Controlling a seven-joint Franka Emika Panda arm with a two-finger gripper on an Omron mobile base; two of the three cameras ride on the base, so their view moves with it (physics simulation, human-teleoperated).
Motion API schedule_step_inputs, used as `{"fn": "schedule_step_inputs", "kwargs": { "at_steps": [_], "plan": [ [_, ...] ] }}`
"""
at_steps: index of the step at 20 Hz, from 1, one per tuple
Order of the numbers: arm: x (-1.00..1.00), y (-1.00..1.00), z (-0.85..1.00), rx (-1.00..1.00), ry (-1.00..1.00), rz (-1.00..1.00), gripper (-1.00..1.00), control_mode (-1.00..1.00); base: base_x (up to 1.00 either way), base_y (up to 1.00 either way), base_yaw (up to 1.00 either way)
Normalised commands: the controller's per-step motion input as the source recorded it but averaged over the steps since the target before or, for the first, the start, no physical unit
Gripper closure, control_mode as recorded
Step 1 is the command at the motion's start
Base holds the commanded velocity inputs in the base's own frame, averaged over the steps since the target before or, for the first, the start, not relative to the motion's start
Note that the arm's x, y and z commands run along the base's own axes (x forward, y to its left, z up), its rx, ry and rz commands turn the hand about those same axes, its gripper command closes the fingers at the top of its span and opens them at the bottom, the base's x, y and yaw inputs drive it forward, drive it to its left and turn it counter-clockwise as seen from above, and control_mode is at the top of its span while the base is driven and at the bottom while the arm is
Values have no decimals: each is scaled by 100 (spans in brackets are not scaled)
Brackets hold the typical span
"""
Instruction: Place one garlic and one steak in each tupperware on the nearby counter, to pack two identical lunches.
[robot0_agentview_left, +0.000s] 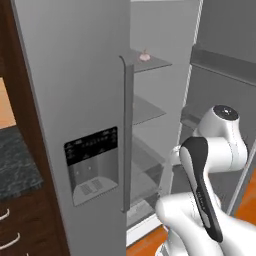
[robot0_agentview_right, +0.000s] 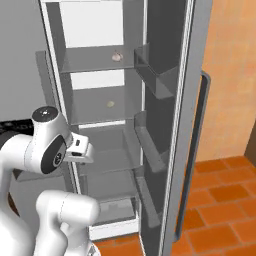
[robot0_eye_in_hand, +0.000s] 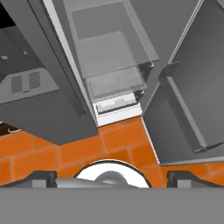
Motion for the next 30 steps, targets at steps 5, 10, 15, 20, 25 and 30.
{"fn": "schedule_step_inputs", "kwargs": {
  "at_steps": [5, 10, 15, 20, 25, 30],
  "plan": [
    [0, 0, 0, 0, 0, 0, -100, 100, 65, -34, 28],
    [0, 0, 0, 0, 0, 0, -100, 100, 72, -42, 14],
    [0, 0, 0, 0, 0, 0, -100, 100, 56, -2, 18],
    [0, 0, 0, 0, 0, 0, -100, 100, 34, -1, 15],
    [48, -5, -16, 0, -6, 0, -100, -100, 6, -3, 0],
    [71, 0, -15, 0, -1, -1, -100, -100, 0, 0, 0]
  ]
}}
